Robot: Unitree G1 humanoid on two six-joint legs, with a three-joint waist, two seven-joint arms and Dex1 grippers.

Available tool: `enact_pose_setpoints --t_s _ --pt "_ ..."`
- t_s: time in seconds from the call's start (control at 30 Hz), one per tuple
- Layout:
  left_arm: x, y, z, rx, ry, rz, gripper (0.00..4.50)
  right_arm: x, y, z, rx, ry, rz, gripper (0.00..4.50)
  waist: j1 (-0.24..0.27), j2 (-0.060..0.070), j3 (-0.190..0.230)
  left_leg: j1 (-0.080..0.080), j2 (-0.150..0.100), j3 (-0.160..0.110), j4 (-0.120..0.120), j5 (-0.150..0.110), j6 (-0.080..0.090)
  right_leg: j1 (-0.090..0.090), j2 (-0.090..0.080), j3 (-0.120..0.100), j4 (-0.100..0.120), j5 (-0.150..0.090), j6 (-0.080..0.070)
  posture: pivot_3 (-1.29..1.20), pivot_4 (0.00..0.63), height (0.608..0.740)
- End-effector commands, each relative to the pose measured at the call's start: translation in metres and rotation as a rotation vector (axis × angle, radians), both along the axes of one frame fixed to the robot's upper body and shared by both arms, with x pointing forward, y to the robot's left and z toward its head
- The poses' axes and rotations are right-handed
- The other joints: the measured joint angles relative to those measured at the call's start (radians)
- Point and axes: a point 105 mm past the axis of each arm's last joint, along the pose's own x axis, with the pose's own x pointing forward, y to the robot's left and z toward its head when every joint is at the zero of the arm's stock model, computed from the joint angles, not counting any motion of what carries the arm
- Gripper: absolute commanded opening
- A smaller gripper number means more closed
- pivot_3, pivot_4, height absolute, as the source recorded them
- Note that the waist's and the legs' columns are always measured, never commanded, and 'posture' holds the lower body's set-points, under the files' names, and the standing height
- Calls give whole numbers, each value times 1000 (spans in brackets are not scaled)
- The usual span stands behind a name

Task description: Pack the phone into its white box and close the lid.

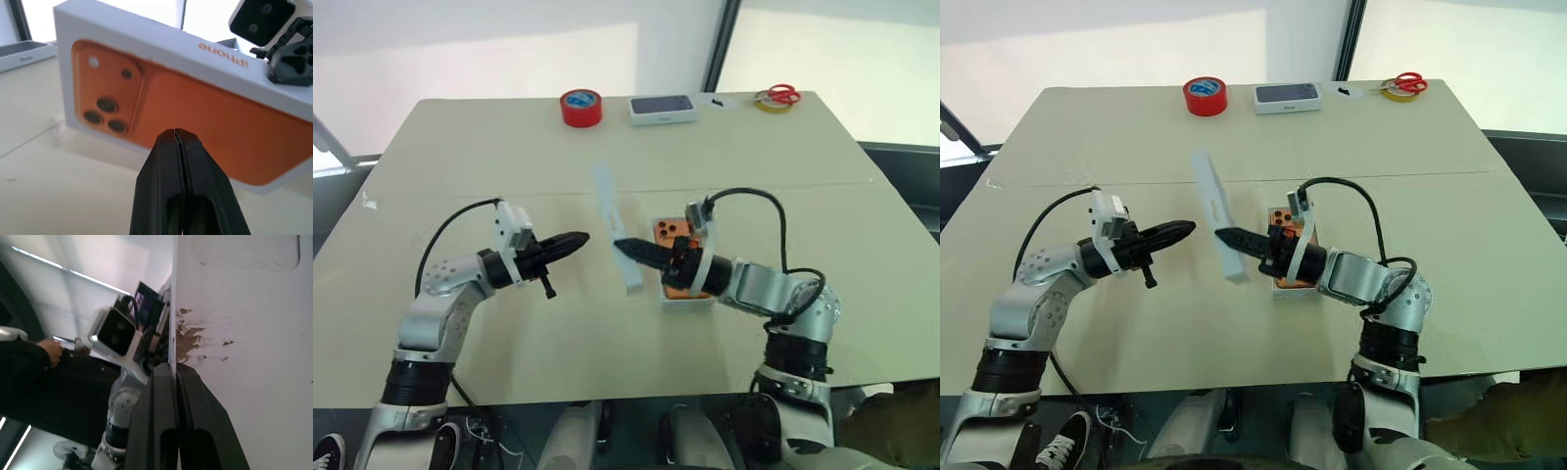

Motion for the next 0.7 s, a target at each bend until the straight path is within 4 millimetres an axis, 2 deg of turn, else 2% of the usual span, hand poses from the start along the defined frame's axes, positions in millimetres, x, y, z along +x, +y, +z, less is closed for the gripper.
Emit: enact_pose_setpoints --t_s 0.03,0.3,0.4,0.53,0.63,0.7 --pt "-9 -15 -5 25 -26 -49 21 -4 1 8 24 27 9 0 0 0 0 0 0 0 0 0 0 0 0 0 0 0 0 0 150 738" --pt "-11 -45 -30 -8 13 -67 21 8 -17 -17 -81 110 -94 0 4 0 0 -1 0 0 1 0 1 1 0 0 -2 0 0 0 150 738" --pt "-9 -53 -31 -29 18 -74 21 15 -25 -26 -141 112 -154 0 5 -1 0 -1 0 0 1 0 2 2 0 0 -2 0 0 0 150 738" --pt "1 -67 -28 -54 8 -80 21 19 -36 -25 -124 107 -192 0 10 -1 0 -1 1 0 2 0 2 2 0 -1 -2 0 0 0 150 738" --pt "10 -79 -24 -77 0 -75 0 18 -45 -27 -137 96 -218 911 17 -1 0 -1 0 0 3 0 3 3 -1 -1 -2 0 0 0 150 738" --pt "15 -88 -20 -112 4 -69 0 20 -60 -29 -180 80 -268 1860 21 -1 0 -1 0 0 3 -1 4 3 -1 -1 -4 0 0 0 150 738"
